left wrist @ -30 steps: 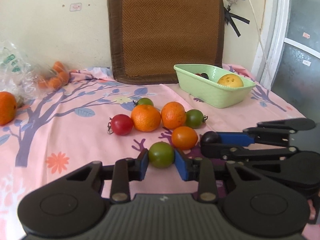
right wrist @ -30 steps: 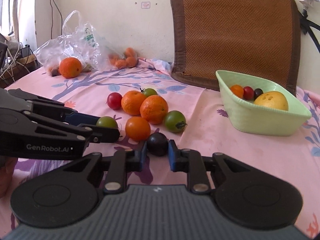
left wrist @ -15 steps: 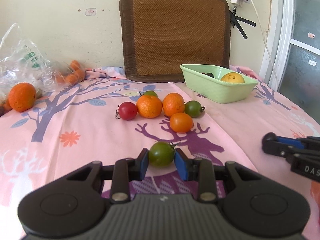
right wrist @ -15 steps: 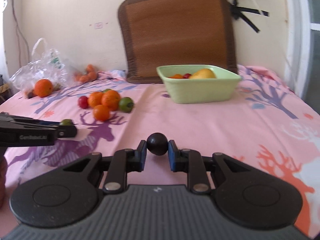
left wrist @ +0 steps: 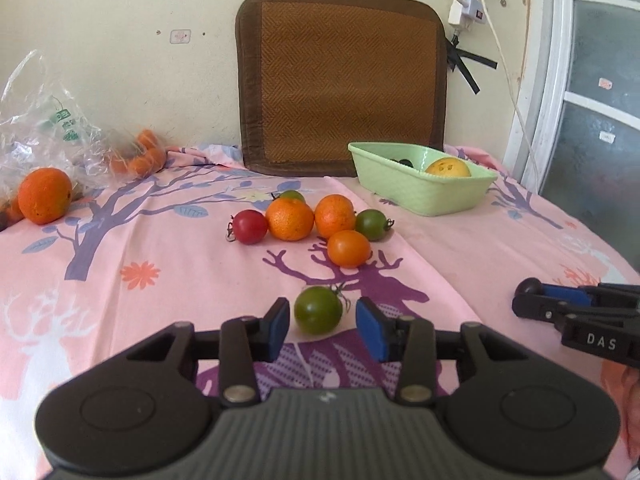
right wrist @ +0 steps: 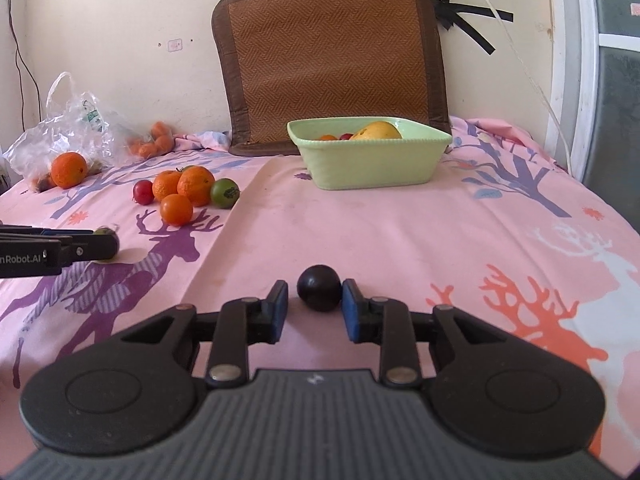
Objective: Organize fruits
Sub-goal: 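Carry both tomatoes over the green bowl and release them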
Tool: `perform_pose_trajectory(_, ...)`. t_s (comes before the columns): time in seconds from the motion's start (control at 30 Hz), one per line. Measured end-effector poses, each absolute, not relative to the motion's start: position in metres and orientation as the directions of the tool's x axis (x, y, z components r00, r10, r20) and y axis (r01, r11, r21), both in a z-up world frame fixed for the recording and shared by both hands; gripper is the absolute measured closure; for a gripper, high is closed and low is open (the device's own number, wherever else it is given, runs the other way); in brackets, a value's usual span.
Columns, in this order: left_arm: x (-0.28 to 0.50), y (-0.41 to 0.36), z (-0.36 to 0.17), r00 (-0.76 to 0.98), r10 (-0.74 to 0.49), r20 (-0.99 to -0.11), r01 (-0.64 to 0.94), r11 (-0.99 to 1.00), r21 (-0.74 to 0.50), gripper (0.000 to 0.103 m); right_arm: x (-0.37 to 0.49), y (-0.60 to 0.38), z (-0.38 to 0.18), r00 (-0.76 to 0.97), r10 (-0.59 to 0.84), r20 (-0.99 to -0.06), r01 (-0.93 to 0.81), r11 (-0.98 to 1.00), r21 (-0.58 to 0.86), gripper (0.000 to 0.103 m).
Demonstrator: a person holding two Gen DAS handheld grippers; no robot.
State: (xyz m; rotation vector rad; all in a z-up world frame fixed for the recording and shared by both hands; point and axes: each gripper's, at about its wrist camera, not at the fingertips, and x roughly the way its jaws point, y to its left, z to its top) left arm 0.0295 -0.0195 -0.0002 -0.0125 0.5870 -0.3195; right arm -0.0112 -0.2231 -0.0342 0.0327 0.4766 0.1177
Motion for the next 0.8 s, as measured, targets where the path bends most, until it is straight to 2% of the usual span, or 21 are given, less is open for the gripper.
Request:
perform_pose_trajectory(0.33, 0.046, -0.03, -0.003, 0.767, -0.274, -0.579, 0.279, 0.957, -0.083, 0.066, -0.012, -0.225, -0.034, 0.88, 0.14, -0.454, -0.112, 0.99, 0.087, 0.07)
perform_pose_trajectory(0.4, 0.049, -0.033, -0.003, 0.766, -0.275, -0.581, 0.286, 0.955, -0.075, 0.074, -0.011, -0.227, -0.034, 0.879, 0.146, -0.453, -0.116, 0.989, 0.094, 0.071)
perform_pose_trajectory(0.43, 0.048, -0.035, -0.003, 0.765, -0.277, -0.581, 0.292, 0.954, -0.071, 0.074, -0.011, -0.228, -0.034, 0.879, 0.149, -0.453, -0.119, 0.988, 0.095, 0.071)
perform_pose_trajectory(0.47, 0.047, -0.036, -0.003, 0.765, -0.276, -0.582, 0.294, 0.953, -0.065, 0.075, -0.012, -0.23, -0.034, 0.881, 0.149, -0.45, -0.119, 0.988, 0.095, 0.079)
perform_pose_trajectory(0.5, 0.045, -0.038, -0.002, 0.761, -0.283, -0.584, 0.298, 0.952, -0.073, 0.075, -0.013, -0.232, -0.033, 0.882, 0.156, -0.445, -0.125, 0.987, 0.098, 0.078)
perform_pose_trajectory(0.6, 0.046, -0.047, 0.008, 0.718, -0.393, -0.574, 0.361, 0.916, -0.176, 0.075, -0.01, -0.247, -0.023, 0.904, 0.165, -0.394, -0.13, 0.985, 0.113, 0.078)
perform_pose_trajectory(0.8, 0.099, -0.106, 0.054, 0.683, -0.521, -0.512, 0.483, 0.848, -0.219, 0.074, 0.041, -0.296, 0.013, 0.943, 0.139, -0.304, -0.099, 0.985, 0.142, 0.078)
